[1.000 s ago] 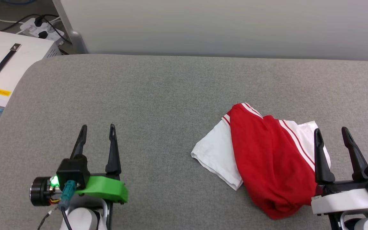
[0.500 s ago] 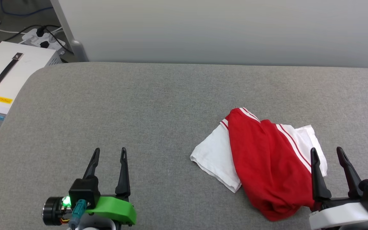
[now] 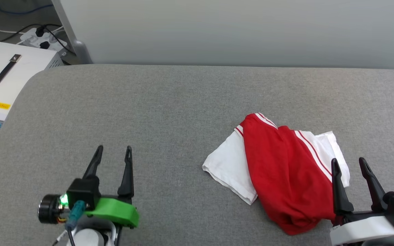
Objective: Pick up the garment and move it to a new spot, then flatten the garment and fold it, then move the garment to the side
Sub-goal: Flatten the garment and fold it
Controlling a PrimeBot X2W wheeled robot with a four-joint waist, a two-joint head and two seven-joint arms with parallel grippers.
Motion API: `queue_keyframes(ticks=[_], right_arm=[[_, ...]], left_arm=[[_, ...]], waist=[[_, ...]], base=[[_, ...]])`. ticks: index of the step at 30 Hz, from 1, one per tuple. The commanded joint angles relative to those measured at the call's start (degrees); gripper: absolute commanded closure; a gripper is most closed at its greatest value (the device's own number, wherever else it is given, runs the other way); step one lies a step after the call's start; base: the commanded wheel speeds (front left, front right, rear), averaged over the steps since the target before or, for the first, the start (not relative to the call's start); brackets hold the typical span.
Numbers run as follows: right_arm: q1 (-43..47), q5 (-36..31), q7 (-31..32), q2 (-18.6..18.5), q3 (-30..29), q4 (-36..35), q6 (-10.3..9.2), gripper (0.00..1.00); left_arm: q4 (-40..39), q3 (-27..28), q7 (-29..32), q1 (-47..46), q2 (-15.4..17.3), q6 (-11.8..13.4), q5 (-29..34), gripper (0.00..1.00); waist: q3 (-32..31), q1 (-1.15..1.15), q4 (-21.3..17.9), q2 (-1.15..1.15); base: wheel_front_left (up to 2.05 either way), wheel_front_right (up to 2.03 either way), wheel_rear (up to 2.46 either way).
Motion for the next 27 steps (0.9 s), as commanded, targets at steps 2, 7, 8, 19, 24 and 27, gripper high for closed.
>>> queue_keyframes(ticks=[2,7,8,19,24,27], right_arm=[[-2.2,-0.2,-0.5,0.0,0.2,-0.5,-0.05,0.00],[-3.7,-0.6,-0.5,0.0,0.0,-0.8,-0.05,0.00],[-4.0,-0.6,-0.5,0.0,0.0,-0.9,-0.05,0.00],[-7.5,-0.6,-0.5,0.0,0.7,-1.3,-0.05,0.00],[-9.0,-0.4,-0.5,0.0,1.2,-1.3,-0.05,0.00],[-9.9,-0.3,-0.5,0.0,1.3,-1.1,-0.05,0.00]], left_arm=[[1.9,-0.1,-0.3,-10.0,3.2,-3.8,0.5,0.00],[7.5,-5.4,5.4,-22.4,6.6,-6.3,-1.5,0.00],[8.8,-7.4,8.4,-25.2,7.2,-6.5,-2.5,0.00],[13.9,-39.0,41.3,-48.4,13.0,-6.6,-28.7,0.00],[17.0,-48.1,50.4,-53.1,14.4,-6.6,-37.4,0.00],[19.2,-53.1,53.8,-54.4,15.1,-6.6,-41.0,0.00]], waist=[[2.0,0.00,-0.8,0.00],[4.0,0.00,-1.9,0.00],[4.5,0.00,-2.2,0.00],[9.6,0.00,-5.4,0.00],[11.8,0.00,-7.2,0.00],[13.0,0.00,-8.3,0.00]], base=[[0.00,0.00,0.00],[0.00,0.00,0.00],[0.00,0.00,0.00],[0.00,0.00,0.00],[0.00,0.00,0.00],[0.00,0.00,0.00]])
